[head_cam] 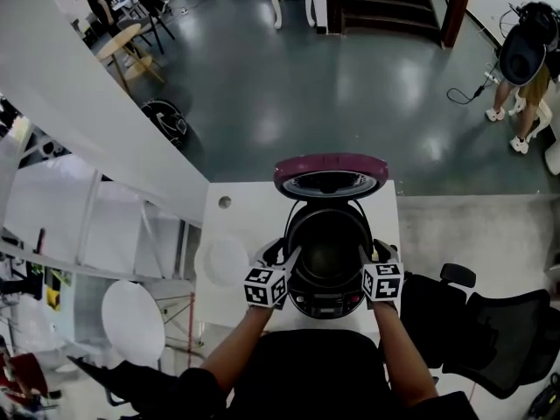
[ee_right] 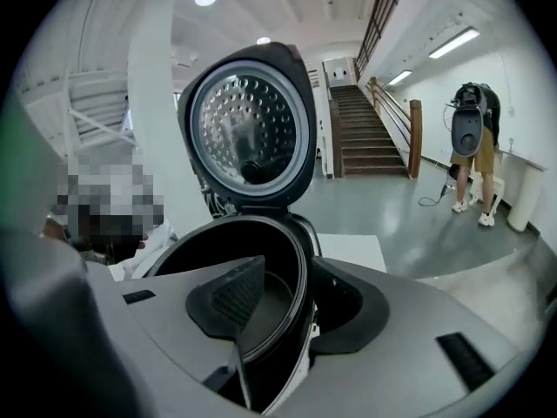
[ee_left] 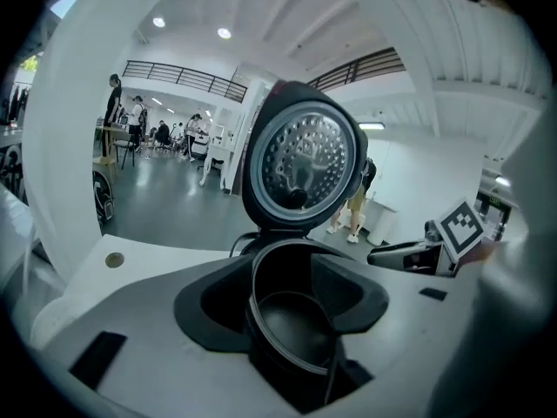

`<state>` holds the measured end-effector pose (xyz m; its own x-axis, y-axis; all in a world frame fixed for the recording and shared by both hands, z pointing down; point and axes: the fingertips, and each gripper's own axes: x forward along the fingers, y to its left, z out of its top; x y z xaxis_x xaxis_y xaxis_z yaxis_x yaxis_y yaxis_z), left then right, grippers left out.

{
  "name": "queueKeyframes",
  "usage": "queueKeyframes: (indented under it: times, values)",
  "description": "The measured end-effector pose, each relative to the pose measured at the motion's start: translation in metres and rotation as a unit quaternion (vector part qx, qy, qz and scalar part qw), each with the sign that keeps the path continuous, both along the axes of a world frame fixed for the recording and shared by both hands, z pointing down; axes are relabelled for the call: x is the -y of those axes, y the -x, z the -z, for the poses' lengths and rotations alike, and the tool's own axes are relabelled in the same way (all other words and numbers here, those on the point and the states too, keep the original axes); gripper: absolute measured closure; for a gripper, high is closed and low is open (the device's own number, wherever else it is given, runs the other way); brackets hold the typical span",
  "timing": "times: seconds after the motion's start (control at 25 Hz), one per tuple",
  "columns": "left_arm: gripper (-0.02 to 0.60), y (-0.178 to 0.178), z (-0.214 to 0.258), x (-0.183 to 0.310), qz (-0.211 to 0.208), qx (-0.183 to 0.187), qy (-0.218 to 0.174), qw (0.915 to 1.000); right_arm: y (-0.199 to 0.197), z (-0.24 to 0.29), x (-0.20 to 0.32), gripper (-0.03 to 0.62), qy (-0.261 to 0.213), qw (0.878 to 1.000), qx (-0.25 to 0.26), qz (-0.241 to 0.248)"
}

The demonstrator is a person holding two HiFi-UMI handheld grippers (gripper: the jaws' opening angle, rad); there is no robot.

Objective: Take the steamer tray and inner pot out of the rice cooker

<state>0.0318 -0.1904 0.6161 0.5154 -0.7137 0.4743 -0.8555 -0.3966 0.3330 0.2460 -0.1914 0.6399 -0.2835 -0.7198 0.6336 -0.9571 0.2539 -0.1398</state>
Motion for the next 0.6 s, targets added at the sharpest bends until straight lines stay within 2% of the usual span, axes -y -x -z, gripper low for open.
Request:
queueKeyframes:
  times: [0.12,0.28,0.4,0.6]
  values:
    - [0.350,0.000,-0.022,0.004,-0.001,0.035,0.032,0.9989,0.001,-0.019,0.002,0.450,0.034,0.999,-0.020,0.010]
    - [0.345,-0.001,-0.039,0.011,-0.009,0.051,0.063,0.9967,0.000,-0.035,0.003,0.431,0.079,0.996,-0.038,0.022]
    - [0.345,-0.004,-0.051,0.012,-0.032,0.059,0.095,0.9932,0.000,-0.040,0.008,0.413,0.099,0.992,-0.062,0.036]
    - [0.341,-0.002,-0.062,0.016,-0.054,0.112,0.106,0.9866,0.000,-0.047,0.015,0.398,0.114,0.987,-0.096,0.054]
